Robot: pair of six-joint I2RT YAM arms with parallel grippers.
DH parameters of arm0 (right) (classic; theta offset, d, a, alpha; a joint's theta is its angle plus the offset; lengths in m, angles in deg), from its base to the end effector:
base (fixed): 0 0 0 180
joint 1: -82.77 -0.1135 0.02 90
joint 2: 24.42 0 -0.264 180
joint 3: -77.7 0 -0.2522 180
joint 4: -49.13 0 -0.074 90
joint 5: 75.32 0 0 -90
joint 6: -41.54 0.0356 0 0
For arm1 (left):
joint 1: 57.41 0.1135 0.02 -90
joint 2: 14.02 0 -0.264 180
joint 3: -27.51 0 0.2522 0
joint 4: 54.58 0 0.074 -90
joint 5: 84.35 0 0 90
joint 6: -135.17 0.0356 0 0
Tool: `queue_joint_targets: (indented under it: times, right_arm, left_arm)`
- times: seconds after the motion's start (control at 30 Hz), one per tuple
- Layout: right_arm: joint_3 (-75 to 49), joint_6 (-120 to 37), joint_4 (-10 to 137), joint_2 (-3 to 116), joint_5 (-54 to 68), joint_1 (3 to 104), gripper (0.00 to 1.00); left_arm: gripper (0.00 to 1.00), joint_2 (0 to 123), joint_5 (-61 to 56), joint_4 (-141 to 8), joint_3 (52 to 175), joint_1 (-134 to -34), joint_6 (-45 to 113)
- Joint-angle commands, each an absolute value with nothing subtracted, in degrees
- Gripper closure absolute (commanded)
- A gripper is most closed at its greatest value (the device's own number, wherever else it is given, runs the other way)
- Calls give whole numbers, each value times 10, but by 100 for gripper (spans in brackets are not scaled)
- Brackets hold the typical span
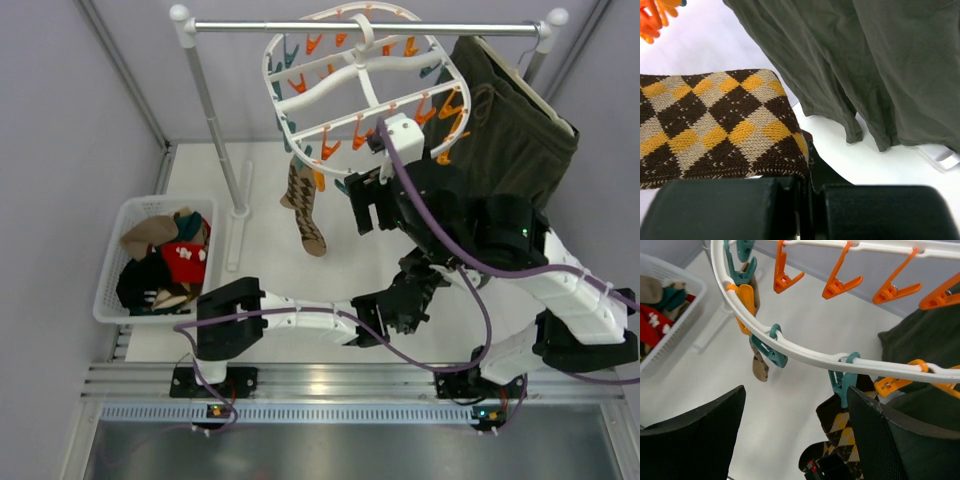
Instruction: Remove the socks clipped to the hanger
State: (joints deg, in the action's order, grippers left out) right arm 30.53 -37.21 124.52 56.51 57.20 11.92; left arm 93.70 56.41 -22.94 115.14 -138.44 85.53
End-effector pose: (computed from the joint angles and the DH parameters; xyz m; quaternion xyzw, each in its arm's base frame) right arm 0.0968 0.2055 0.5327 -0.2148 0.7751 0.1069 0.5845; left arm 0.0946 -0.4222 0.2977 0.3357 0.5692 0.0109 0.7505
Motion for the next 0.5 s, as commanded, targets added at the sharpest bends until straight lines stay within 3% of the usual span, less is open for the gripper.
queue_joint_targets:
  times: [0.0,0.23,0.47]
  right_arm:
    - [328,-352,1296,589,714,89,22]
    - [297,-324,1315,611,857,85,23]
    - [278,-320,1302,620,888,105,27]
  left_arm:
    - [100,951,546,-203,1191,-1377,886]
    - [100,967,537,-204,1216,-1377,890]
    - [100,972,532,-204,1227,-1378,889]
